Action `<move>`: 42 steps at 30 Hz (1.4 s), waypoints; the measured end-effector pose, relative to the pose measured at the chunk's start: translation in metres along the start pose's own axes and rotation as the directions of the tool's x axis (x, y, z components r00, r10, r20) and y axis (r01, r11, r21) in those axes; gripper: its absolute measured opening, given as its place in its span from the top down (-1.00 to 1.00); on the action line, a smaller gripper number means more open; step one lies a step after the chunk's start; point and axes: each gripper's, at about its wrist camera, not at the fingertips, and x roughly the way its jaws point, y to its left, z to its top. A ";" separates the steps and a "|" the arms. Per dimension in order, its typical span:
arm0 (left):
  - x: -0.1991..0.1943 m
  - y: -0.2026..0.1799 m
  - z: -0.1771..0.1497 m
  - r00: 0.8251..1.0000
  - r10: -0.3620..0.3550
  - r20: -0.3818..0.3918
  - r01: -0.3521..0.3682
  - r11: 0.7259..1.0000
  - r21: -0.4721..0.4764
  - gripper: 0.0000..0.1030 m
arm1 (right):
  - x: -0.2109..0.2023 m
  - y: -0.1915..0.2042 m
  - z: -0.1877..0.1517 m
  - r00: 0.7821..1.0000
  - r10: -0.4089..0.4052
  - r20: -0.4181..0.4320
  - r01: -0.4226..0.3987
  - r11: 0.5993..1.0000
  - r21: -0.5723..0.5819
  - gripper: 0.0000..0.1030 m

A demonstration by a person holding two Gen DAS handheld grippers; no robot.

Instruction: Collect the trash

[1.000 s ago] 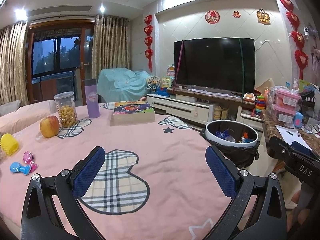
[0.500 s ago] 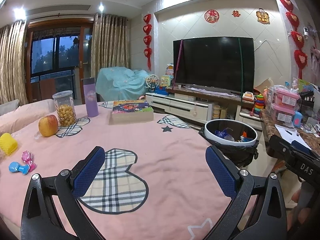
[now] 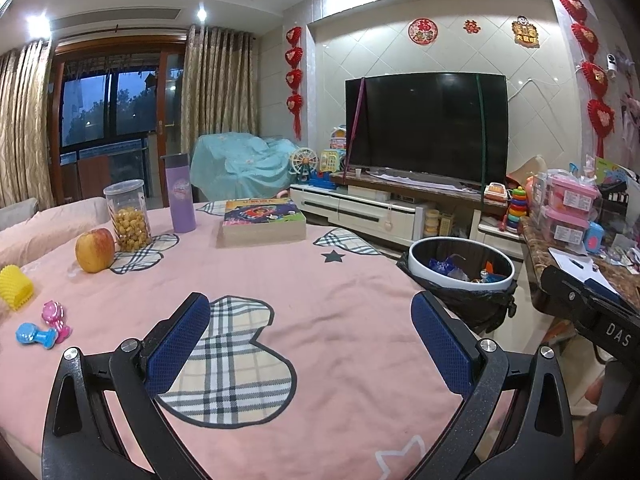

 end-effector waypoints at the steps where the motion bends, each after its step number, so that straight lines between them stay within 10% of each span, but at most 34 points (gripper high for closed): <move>1: 0.000 0.000 0.000 1.000 -0.001 0.000 0.001 1.000 0.000 -1.00 | 0.000 0.001 0.000 1.000 0.001 0.001 -0.001 1.000 0.001 -1.00; 42: 0.011 0.005 -0.005 0.999 -0.020 -0.037 0.020 1.000 0.005 -1.00 | -0.002 0.010 0.000 0.999 0.030 -0.015 -0.030 0.999 0.040 -1.00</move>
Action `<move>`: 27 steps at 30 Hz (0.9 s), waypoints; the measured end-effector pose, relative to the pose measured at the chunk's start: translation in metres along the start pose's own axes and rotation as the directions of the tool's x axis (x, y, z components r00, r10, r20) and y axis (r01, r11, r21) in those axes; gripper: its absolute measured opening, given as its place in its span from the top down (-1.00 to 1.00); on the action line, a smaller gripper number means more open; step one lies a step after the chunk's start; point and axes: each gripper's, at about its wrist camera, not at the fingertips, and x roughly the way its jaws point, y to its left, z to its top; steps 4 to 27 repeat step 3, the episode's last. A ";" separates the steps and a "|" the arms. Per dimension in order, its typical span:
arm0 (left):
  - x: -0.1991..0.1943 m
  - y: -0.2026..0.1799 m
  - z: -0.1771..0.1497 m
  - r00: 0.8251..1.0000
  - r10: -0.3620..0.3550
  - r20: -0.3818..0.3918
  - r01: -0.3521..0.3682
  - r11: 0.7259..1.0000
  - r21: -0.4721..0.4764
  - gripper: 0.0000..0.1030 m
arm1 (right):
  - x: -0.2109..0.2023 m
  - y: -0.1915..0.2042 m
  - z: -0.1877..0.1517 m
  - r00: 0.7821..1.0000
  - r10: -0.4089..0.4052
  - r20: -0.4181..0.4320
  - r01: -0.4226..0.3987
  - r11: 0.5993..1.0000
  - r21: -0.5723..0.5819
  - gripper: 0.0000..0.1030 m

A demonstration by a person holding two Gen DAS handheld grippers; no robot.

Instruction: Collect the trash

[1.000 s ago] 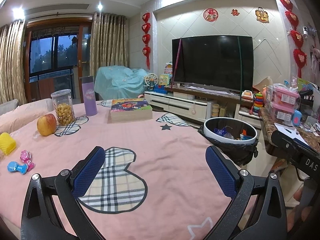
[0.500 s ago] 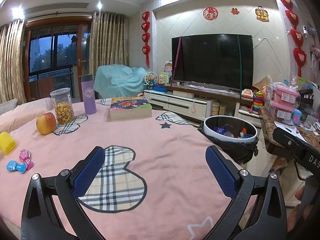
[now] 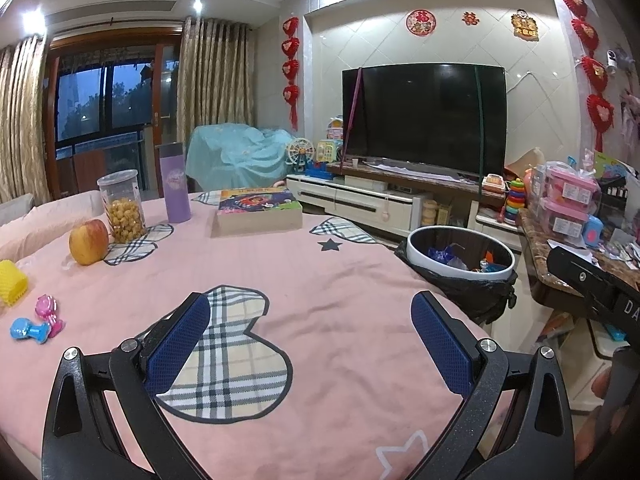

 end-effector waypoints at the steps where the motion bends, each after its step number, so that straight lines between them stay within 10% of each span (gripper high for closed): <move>1: 0.000 0.000 0.000 1.000 -0.004 -0.002 0.004 1.000 0.001 -1.00 | 0.000 0.001 0.000 1.000 0.001 -0.003 -0.001 1.000 0.002 -1.00; 27: 0.000 0.000 0.000 1.000 -0.011 -0.005 0.011 1.000 0.000 -1.00 | 0.003 -0.002 0.001 1.000 0.004 -0.008 -0.004 1.000 0.006 -1.00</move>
